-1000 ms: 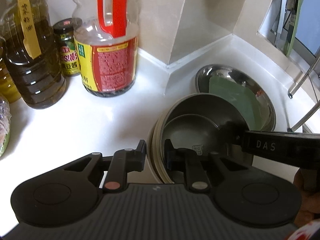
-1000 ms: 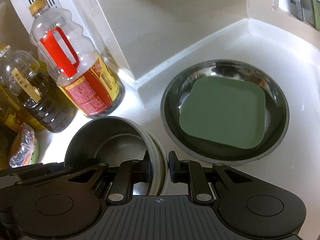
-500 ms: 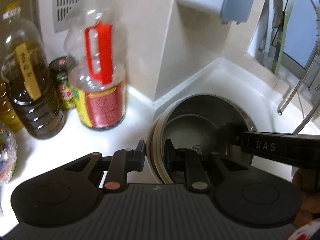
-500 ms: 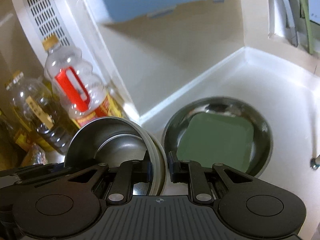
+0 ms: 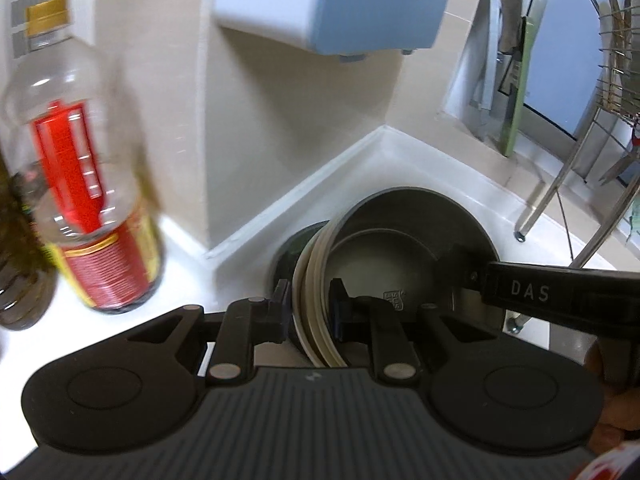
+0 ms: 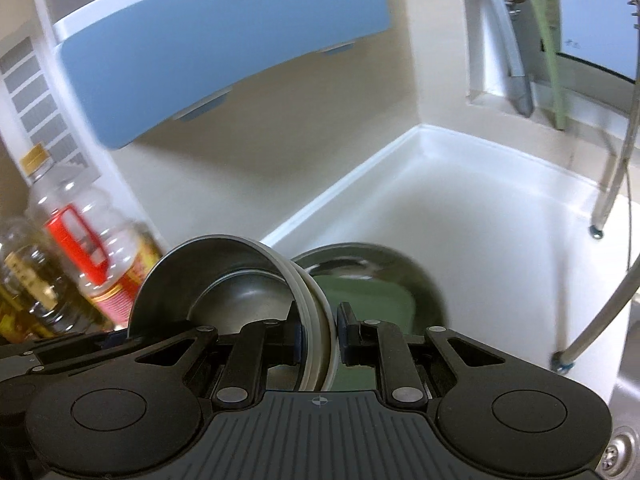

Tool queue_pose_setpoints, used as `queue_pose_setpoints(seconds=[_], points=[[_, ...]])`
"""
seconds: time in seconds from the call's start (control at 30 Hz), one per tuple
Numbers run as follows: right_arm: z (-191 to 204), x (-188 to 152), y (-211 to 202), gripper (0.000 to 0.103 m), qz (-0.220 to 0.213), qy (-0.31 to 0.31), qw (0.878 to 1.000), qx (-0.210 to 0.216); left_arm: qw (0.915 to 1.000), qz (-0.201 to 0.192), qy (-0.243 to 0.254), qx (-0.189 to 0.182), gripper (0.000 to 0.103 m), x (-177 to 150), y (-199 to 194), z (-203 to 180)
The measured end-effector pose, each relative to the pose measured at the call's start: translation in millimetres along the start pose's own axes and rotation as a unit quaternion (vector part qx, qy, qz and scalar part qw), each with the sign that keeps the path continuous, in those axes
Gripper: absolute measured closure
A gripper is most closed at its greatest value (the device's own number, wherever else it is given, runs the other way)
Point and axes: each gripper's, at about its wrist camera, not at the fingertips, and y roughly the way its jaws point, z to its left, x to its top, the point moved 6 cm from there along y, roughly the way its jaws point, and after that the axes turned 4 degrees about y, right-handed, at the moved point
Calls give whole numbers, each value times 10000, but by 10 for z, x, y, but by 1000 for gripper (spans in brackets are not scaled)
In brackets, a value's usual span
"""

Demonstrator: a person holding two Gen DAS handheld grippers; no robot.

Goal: Organize plates and bowls
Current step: 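Hold the bowl stack with both grippers above the green plate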

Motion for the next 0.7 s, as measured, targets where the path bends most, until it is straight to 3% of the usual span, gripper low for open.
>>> queue_pose_setpoints(seconds=[0.7], points=[[-514, 159, 364, 86, 336, 101, 9992, -194, 9992, 405, 11, -49, 86, 105, 616, -298]])
